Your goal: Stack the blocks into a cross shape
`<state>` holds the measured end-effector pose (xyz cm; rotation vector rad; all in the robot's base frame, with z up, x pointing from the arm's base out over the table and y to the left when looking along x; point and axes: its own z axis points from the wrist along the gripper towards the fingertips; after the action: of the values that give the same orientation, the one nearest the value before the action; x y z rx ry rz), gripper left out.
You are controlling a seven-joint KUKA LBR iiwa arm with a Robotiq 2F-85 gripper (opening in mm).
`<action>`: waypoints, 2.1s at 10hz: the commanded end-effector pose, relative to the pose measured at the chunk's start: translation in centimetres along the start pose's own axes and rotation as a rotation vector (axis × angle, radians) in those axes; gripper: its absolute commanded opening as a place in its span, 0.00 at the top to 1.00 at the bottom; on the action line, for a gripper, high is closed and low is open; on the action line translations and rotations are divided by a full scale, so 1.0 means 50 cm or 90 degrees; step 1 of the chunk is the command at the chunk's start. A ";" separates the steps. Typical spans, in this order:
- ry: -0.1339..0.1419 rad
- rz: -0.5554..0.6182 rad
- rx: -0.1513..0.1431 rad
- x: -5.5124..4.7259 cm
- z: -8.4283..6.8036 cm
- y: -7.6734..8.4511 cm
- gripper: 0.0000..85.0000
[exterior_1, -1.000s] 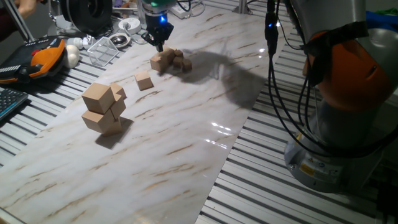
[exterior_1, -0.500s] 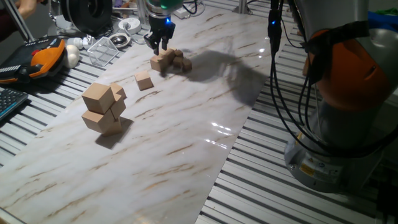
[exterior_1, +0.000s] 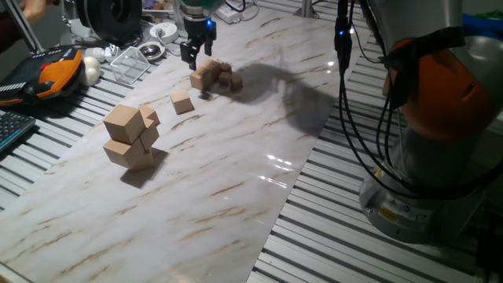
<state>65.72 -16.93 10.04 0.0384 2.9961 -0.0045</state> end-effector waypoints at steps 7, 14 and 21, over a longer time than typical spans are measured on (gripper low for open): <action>0.000 -0.040 -0.008 -0.009 0.020 -0.037 0.00; 0.021 0.057 -0.005 -0.009 0.046 -0.038 0.00; 0.019 0.050 -0.008 -0.008 0.052 -0.037 0.00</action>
<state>66.45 -18.82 7.48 0.1530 3.0223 0.0205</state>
